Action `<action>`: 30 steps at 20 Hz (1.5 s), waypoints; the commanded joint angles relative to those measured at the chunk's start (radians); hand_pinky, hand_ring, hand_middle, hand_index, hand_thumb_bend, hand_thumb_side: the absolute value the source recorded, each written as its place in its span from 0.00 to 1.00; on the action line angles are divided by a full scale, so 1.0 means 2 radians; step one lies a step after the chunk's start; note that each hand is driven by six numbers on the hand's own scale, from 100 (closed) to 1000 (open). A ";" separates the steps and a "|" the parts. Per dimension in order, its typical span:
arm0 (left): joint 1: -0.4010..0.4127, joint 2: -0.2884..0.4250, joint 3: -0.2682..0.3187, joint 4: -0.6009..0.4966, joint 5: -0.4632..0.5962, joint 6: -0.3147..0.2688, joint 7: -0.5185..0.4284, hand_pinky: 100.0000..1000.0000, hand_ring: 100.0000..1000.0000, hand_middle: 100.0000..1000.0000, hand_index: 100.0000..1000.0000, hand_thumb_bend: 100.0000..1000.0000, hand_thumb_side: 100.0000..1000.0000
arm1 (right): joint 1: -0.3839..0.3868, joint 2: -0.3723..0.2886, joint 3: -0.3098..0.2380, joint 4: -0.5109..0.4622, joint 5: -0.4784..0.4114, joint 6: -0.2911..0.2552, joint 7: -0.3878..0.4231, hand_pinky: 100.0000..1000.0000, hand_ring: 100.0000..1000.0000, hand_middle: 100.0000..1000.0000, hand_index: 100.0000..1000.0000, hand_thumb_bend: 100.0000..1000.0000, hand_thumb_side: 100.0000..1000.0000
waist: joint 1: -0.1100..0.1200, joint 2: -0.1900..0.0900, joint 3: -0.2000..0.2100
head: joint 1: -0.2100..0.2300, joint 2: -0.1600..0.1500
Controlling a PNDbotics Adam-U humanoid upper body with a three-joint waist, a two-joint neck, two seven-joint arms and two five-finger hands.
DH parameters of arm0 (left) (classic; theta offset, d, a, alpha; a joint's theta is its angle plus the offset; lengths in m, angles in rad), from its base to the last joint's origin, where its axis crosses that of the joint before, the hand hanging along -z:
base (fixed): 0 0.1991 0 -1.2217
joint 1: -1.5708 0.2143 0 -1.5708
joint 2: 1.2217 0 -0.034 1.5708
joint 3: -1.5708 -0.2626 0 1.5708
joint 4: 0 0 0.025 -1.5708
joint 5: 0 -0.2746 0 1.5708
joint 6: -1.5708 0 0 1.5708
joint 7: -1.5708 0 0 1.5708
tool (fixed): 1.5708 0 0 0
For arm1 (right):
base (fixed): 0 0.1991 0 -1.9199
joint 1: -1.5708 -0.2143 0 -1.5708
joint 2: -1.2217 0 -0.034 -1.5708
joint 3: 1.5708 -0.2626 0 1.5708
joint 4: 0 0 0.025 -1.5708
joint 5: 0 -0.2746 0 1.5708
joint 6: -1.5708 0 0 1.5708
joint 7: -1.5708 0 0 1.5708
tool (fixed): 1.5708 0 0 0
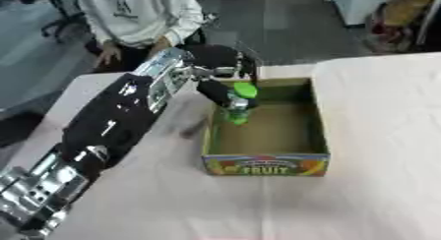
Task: Pick up objects on the table and place them in the box.
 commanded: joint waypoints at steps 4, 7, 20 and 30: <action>0.006 0.015 0.026 -0.029 0.025 0.014 0.045 1.00 1.00 1.00 1.00 0.64 0.88 | -0.007 -0.007 -0.002 -0.006 -0.002 0.001 0.000 0.25 0.40 0.49 0.62 0.00 0.67 | -0.001 -0.009 0.004 | 0.003 -0.001; 0.036 0.026 0.045 -0.068 0.073 0.053 0.133 0.76 0.76 0.84 0.94 0.30 0.54 | -0.006 -0.008 -0.003 -0.006 -0.001 0.002 -0.001 0.25 0.40 0.49 0.62 0.00 0.67 | -0.001 -0.009 0.006 | -0.001 -0.001; 0.222 0.038 0.054 -0.388 0.250 0.113 0.271 0.61 0.61 0.76 0.84 0.10 0.40 | 0.009 -0.019 -0.003 -0.006 0.010 0.001 0.003 0.15 0.39 0.50 0.61 0.00 0.68 | -0.010 -0.005 0.022 | -0.021 -0.005; 0.293 -0.014 0.079 -0.469 0.239 0.095 0.243 0.63 0.64 0.81 0.87 0.07 0.43 | 0.020 -0.021 0.012 -0.006 0.044 -0.044 0.198 0.00 0.36 0.50 0.59 0.00 0.62 | -0.025 0.003 0.035 | -0.029 -0.041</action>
